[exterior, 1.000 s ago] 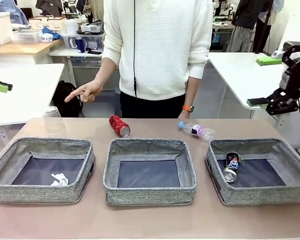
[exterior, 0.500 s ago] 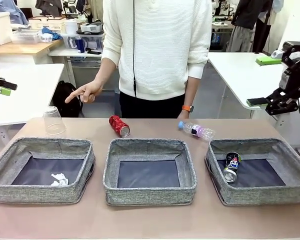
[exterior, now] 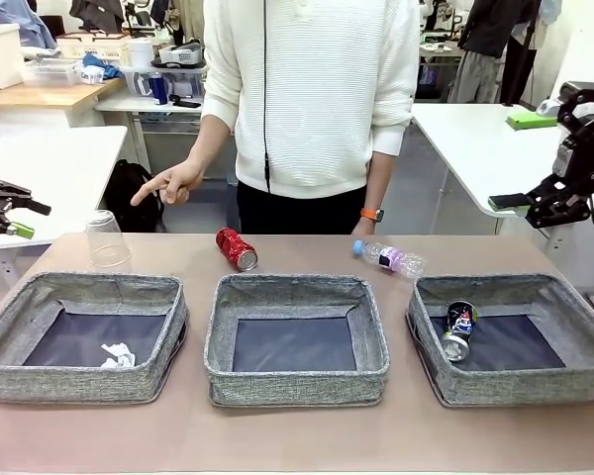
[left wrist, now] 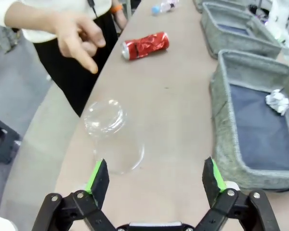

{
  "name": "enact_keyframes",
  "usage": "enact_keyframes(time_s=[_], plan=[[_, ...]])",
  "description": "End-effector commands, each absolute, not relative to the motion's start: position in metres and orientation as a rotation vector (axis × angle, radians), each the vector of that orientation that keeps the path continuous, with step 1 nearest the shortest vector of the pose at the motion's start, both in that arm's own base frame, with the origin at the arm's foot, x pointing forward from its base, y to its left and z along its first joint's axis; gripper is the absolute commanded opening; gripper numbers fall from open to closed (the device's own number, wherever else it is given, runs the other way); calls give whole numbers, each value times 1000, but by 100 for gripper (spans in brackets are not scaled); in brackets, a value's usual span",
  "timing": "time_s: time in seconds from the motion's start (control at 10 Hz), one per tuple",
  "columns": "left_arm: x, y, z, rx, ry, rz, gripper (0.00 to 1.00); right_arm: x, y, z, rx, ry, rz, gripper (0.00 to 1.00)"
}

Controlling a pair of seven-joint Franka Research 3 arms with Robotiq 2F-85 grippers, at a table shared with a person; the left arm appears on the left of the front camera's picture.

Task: Sort the waste into the appropriate baskets.
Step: Pick up the waste item pointed out by the person.

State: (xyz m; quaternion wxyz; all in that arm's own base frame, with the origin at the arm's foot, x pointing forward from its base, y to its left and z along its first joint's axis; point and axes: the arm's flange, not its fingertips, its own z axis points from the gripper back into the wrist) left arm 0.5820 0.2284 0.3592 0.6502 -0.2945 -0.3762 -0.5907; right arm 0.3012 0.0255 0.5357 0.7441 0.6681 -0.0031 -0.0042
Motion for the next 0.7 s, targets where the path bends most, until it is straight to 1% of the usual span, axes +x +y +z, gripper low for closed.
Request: enact_keyframes(time_s=[0.0, 0.2, 0.3, 0.4, 0.6], plan=[[610, 222, 361, -646, -899, -1301, 100, 301, 25, 538, 1486, -17, 2, 100], [640, 220, 345, -614, -887, -1254, 100, 301, 25, 538, 1486, -17, 2, 100], [651, 217, 336, -549, -881, -1281, 100, 301, 25, 538, 1486, -17, 2, 100], [659, 214, 327, -536, -848, -1287, 100, 301, 25, 538, 1486, -17, 2, 100], [664, 207, 315, -569, -812, -1291, 100, 301, 25, 538, 1486, -17, 2, 100]])
